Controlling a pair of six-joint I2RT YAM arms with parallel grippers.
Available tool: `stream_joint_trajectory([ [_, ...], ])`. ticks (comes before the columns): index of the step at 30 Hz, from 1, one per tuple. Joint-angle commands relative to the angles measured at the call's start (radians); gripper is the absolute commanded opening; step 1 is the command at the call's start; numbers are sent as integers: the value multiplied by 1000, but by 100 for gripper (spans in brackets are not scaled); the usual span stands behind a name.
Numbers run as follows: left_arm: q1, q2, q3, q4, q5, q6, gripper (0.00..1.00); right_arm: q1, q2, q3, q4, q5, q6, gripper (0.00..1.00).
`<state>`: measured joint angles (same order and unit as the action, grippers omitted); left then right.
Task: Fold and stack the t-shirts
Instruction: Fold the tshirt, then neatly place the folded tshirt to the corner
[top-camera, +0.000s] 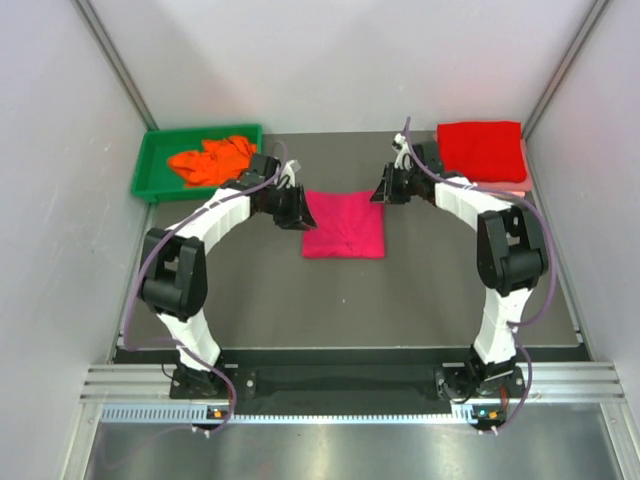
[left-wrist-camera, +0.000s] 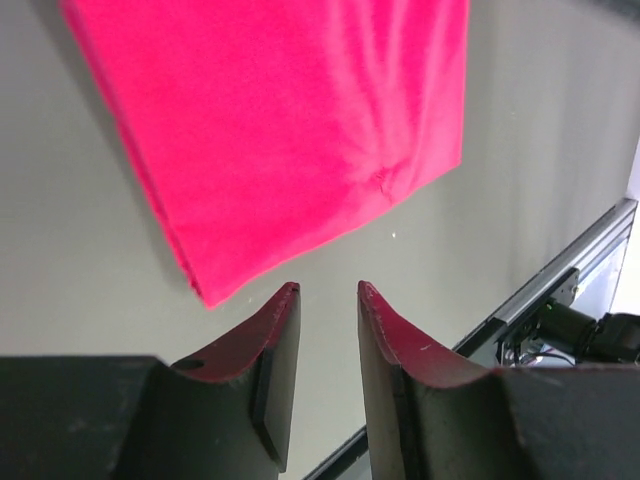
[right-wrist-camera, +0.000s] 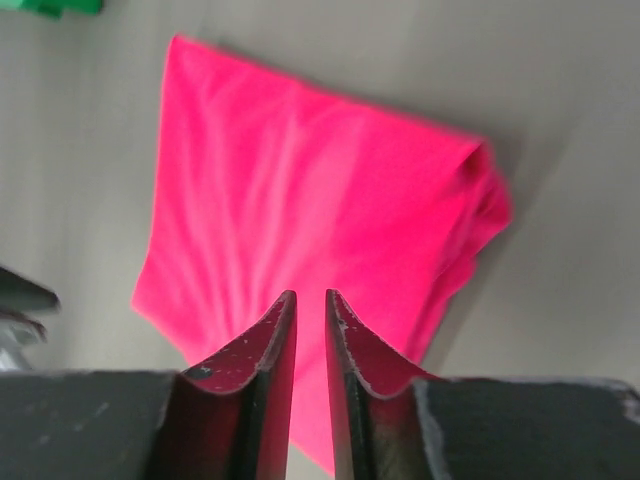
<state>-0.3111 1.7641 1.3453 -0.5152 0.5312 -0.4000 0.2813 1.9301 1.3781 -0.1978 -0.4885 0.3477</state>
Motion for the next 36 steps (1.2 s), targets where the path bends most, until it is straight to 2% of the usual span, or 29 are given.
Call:
stream_joint_trajectory([
  [1,-23,70,-21,83,18,-43,34,-17,87,116,-38,28,-19,17],
  [10,-25,144,-103,113,-97,-62,33,-79,260,206,23,42,16,17],
  [14,-25,123,-109,89,-190,-60,34,-102,282,222,23,77,23,14],
  [18,-25,109,-75,43,-224,-48,34,-108,259,223,26,48,28,15],
  [21,-25,62,-8,-19,-211,-14,34,-105,196,200,34,34,22,21],
  [22,-25,46,26,-29,-198,-2,34,-105,157,176,37,31,22,28],
  [24,-25,-1,55,-65,-186,36,34,-105,127,158,25,28,7,35],
  [25,-25,-17,75,-78,-178,49,34,-105,109,142,18,27,1,43],
  [28,-25,-70,69,-101,-160,79,34,-103,96,107,26,24,-24,55],
  [31,-25,-113,19,-94,-120,90,35,-99,130,116,12,7,-47,60],
  [36,-25,-158,-96,-33,-85,95,34,-73,203,157,-18,30,-82,62],
])
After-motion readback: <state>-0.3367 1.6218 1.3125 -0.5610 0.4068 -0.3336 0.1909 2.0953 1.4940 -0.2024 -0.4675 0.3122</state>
